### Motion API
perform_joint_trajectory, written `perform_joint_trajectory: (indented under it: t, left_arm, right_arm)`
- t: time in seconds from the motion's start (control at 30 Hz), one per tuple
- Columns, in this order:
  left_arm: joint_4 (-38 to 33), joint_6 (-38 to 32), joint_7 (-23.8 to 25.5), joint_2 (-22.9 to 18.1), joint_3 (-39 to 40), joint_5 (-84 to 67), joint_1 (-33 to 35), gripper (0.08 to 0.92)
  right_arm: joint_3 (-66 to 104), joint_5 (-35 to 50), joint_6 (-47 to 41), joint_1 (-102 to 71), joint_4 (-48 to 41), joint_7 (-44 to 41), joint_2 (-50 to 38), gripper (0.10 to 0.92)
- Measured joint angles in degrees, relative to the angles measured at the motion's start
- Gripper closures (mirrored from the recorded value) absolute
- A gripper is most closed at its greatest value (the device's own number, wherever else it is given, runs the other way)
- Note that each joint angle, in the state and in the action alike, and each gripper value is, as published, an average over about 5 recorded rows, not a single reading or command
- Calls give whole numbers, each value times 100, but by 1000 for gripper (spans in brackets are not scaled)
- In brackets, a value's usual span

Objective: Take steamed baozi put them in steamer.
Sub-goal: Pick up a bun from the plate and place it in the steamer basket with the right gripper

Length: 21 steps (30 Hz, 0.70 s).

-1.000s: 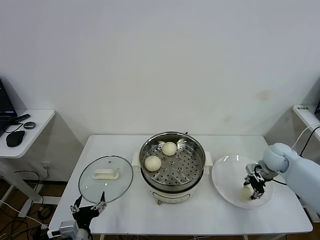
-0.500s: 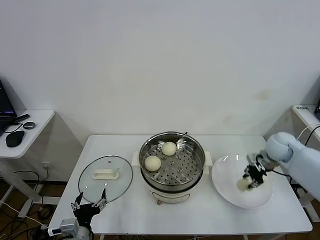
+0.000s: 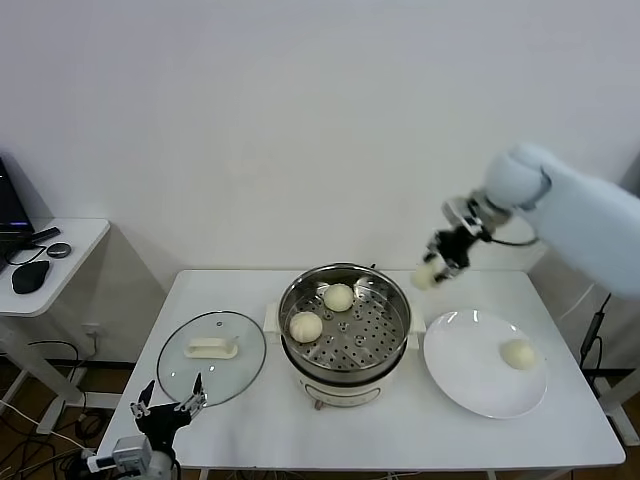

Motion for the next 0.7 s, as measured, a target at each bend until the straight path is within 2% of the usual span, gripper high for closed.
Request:
perform_joint_trajectory:
  t: [0.2, 0.4, 0.7]
  left_arm:
    - [-73, -12, -32, -22, 25, 67, 61, 177]
    - [-141, -25, -65, -51, 55, 84, 104, 177]
    - [-197, -25, -63, -49, 73, 103, 90, 177]
  right_arm:
    - [-383, 477, 306, 462, -80, 82, 648, 593]
    - [-855, 681, 1275, 701, -119, 359, 1130, 599]
    - [-1287, 102, 2835, 721, -6, 868, 1575, 598]
